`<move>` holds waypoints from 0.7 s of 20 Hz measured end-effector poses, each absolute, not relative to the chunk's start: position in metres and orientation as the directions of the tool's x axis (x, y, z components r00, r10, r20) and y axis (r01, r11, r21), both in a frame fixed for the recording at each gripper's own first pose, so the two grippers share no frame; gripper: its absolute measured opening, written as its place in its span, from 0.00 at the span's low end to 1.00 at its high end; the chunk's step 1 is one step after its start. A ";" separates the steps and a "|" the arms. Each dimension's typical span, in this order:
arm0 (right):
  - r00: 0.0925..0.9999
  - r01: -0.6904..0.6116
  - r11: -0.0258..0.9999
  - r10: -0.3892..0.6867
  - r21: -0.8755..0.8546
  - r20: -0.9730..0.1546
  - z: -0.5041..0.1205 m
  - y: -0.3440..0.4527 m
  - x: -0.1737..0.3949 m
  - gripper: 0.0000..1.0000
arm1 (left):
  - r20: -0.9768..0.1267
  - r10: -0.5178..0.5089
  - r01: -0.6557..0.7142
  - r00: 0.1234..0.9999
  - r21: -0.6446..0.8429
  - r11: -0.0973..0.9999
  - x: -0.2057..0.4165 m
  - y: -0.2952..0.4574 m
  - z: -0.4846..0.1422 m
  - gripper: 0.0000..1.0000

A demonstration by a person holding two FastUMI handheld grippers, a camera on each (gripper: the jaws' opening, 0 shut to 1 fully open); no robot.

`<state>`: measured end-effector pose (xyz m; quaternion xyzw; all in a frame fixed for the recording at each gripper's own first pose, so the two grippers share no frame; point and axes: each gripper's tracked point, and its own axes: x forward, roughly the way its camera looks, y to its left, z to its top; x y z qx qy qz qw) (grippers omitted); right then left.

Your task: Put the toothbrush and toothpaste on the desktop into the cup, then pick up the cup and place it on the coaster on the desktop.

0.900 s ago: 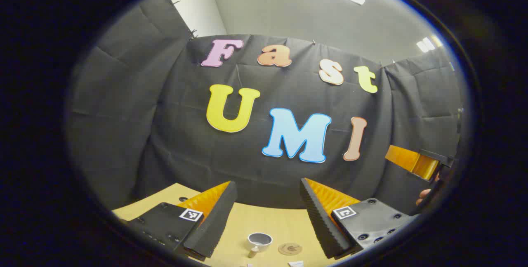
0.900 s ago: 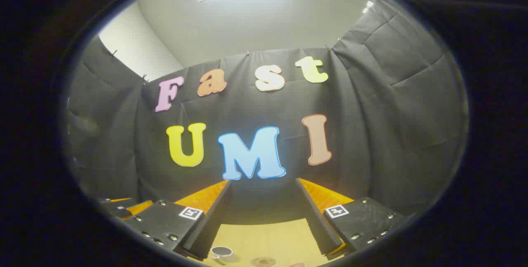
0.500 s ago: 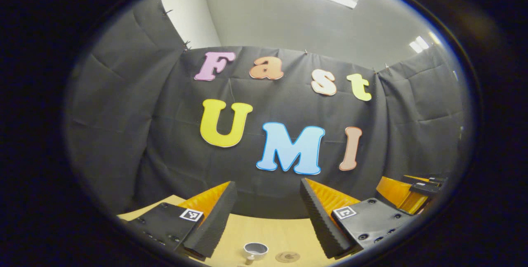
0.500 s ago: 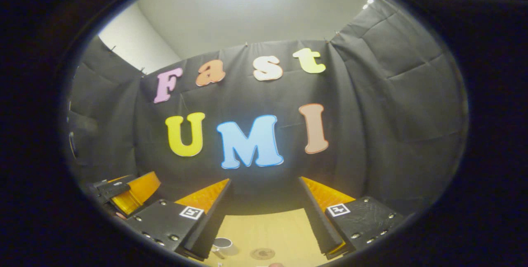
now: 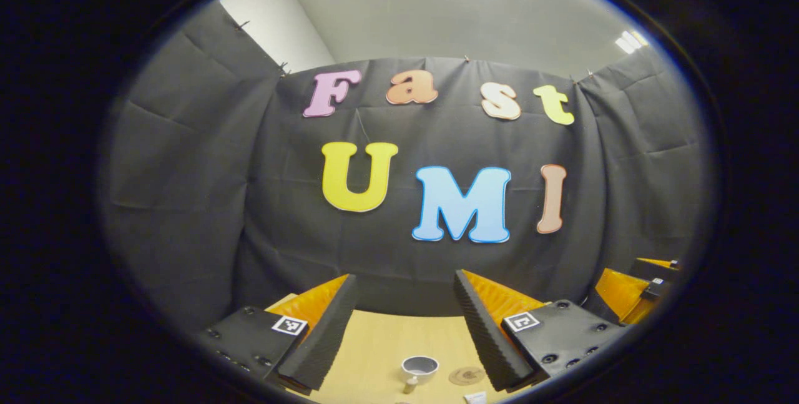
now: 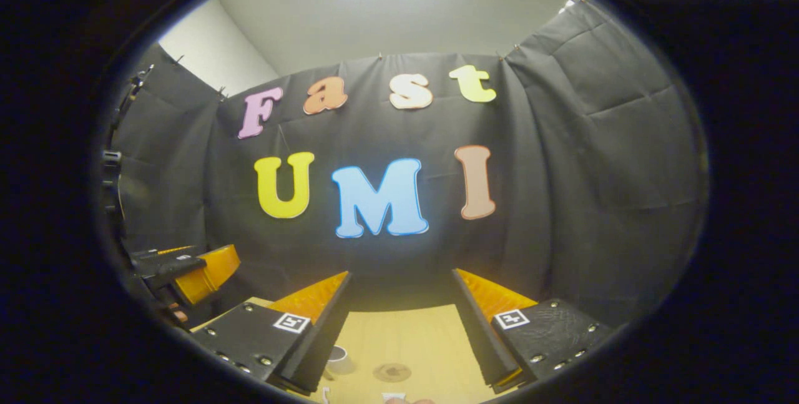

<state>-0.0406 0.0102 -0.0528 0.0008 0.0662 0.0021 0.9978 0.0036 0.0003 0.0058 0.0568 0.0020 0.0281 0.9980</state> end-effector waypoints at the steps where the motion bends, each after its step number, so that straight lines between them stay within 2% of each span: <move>1: 0.987 0.000 1.000 0.000 0.001 -0.159 -0.059 0.010 -0.040 0.91 | -0.015 0.053 -0.051 0.998 0.113 0.992 0.003 0.000 0.001 1.00; 5: 0.956 0.003 1.000 -0.009 -0.021 -0.292 -0.100 0.006 -0.041 0.92 | -0.149 0.046 -0.023 0.988 0.152 0.988 0.005 0.004 -0.044 1.00; 11: 0.891 0.010 0.999 0.009 0.038 -0.454 -0.153 0.003 -0.054 0.91 | -0.343 0.011 0.033 0.939 0.122 0.992 -0.004 0.009 -0.120 0.99; 14: 0.829 0.003 1.000 0.007 0.018 -0.559 -0.192 0.002 -0.062 0.92 | -0.431 0.015 0.038 0.902 0.115 0.993 -0.012 0.014 -0.157 1.00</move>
